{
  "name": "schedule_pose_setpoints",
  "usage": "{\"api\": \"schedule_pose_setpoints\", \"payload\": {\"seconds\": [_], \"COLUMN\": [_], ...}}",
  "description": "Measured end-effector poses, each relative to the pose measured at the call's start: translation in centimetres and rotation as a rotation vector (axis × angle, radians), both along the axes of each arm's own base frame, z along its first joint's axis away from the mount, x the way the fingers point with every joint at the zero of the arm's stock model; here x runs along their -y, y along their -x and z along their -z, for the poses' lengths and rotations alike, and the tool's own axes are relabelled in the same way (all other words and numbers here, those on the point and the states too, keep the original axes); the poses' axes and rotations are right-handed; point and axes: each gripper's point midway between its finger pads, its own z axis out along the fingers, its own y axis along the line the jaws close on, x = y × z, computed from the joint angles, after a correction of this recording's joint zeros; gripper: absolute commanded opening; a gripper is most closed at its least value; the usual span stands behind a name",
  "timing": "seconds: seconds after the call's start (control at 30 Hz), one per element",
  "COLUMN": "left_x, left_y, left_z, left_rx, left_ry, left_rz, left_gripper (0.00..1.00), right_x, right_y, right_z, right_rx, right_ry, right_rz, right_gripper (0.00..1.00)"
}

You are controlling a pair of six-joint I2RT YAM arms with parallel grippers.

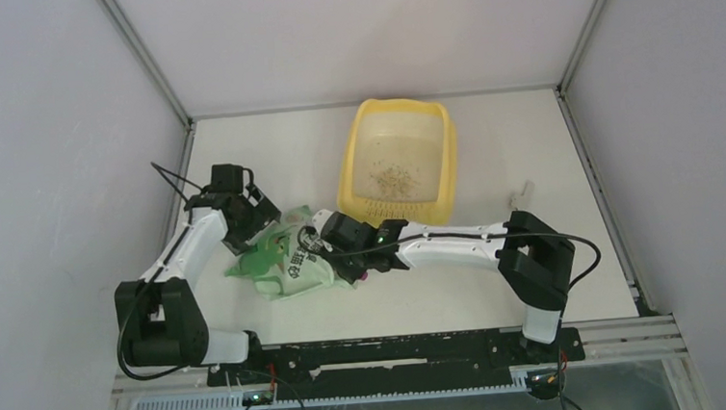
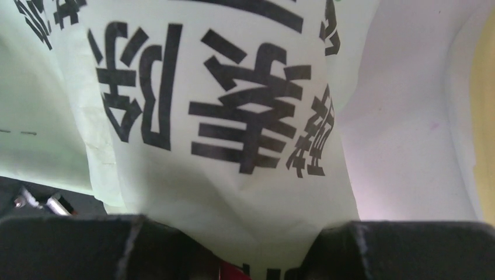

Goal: Fill the litter box with clean litter
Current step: 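Scoop the cat litter from the cat litter bag.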

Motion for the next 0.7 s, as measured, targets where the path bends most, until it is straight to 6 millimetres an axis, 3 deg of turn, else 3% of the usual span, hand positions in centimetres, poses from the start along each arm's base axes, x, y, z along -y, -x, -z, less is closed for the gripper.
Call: {"api": "schedule_pose_setpoints", "payload": {"seconds": [0.33, 0.53, 0.7], "left_x": [0.7, 0.8, 0.8], "left_y": [0.8, 1.4, 0.9], "left_z": [-1.8, -6.0, -10.1], "left_rx": [0.035, 0.126, 0.24], "left_ry": [0.04, 0.049, 0.053], "left_rz": [0.019, 0.024, 0.027], "left_gripper": [1.0, 1.0, 1.0], "right_x": [-1.4, 0.1, 3.3], "right_y": [-0.3, 0.8, 2.7], "right_z": [1.7, 0.1, -1.8], "right_rx": [0.14, 0.213, 0.251], "right_ry": [-0.133, -0.237, -0.331], "right_rz": [0.021, 0.027, 0.022], "right_gripper": [0.0, 0.0, 0.0]}}
